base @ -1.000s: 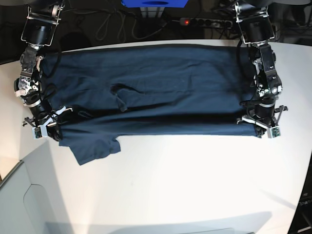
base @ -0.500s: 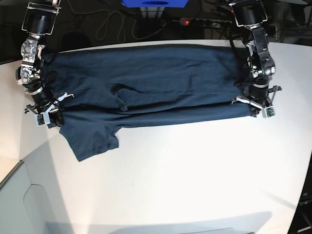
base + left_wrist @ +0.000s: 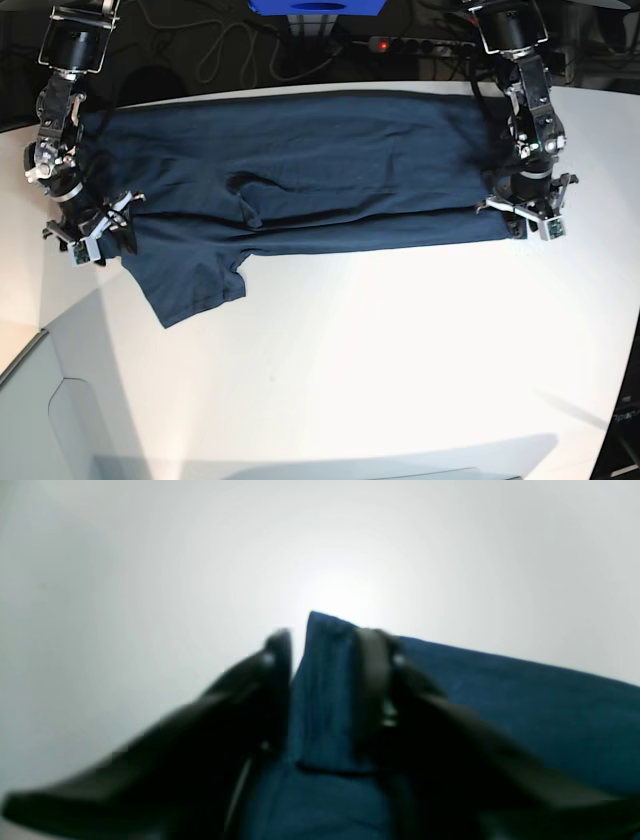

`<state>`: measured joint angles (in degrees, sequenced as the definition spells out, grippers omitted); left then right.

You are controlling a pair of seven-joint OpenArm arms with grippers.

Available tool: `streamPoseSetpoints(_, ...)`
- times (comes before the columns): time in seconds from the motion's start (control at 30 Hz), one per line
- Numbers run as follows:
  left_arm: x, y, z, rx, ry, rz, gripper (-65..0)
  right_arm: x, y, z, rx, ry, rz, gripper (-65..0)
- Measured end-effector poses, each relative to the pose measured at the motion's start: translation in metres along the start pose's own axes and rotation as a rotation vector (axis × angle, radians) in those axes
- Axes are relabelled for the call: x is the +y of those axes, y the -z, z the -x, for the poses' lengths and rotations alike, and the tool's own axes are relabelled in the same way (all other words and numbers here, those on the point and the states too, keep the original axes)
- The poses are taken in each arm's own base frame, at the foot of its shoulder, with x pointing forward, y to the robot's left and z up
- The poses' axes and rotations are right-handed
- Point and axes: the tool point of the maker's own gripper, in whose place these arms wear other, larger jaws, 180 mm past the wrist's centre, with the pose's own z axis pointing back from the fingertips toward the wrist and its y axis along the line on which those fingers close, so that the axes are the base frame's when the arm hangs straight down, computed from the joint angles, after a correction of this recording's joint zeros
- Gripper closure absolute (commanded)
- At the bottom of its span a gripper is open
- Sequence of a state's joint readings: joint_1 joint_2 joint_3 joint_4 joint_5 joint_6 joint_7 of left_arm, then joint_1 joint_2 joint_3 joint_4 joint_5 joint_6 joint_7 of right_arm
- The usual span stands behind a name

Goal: Fold the T-shirt properly
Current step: 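Lift the hem with both grippers and fold it toward the collar, then release the shirt edge with the right gripper and reposition it lower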

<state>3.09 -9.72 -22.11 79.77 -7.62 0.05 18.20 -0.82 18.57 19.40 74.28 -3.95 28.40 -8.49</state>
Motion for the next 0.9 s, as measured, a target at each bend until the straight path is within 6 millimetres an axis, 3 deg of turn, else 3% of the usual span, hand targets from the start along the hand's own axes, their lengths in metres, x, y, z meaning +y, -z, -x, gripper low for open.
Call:
streamPoseSetpoints(0.2,-0.004,-0.007,-0.029,-0.082,0.01,0.008,-22.9,0.0,-0.004,-0.025,-0.053,-0.043,0.007,-39.3)
streamPoseSetpoints(0.33,-0.002,-0.004,-0.025,-0.067,0.01,0.004,-23.2,0.003,-0.005,-0.033,-0.077,-0.049,0.004,-39.3)
streamPoseSetpoints(0.73,0.002,0.01,-0.016,-0.025,-0.01,-0.012,-23.4,0.008,-0.003,-0.032,-0.075,-0.041,-0.003,-39.3)
streamPoseSetpoints(0.9,0.0,0.015,-0.023,-0.04,-0.018,-0.01,-23.1,0.008,-0.003,-0.033,-0.078,-0.041,-0.003,-39.3)
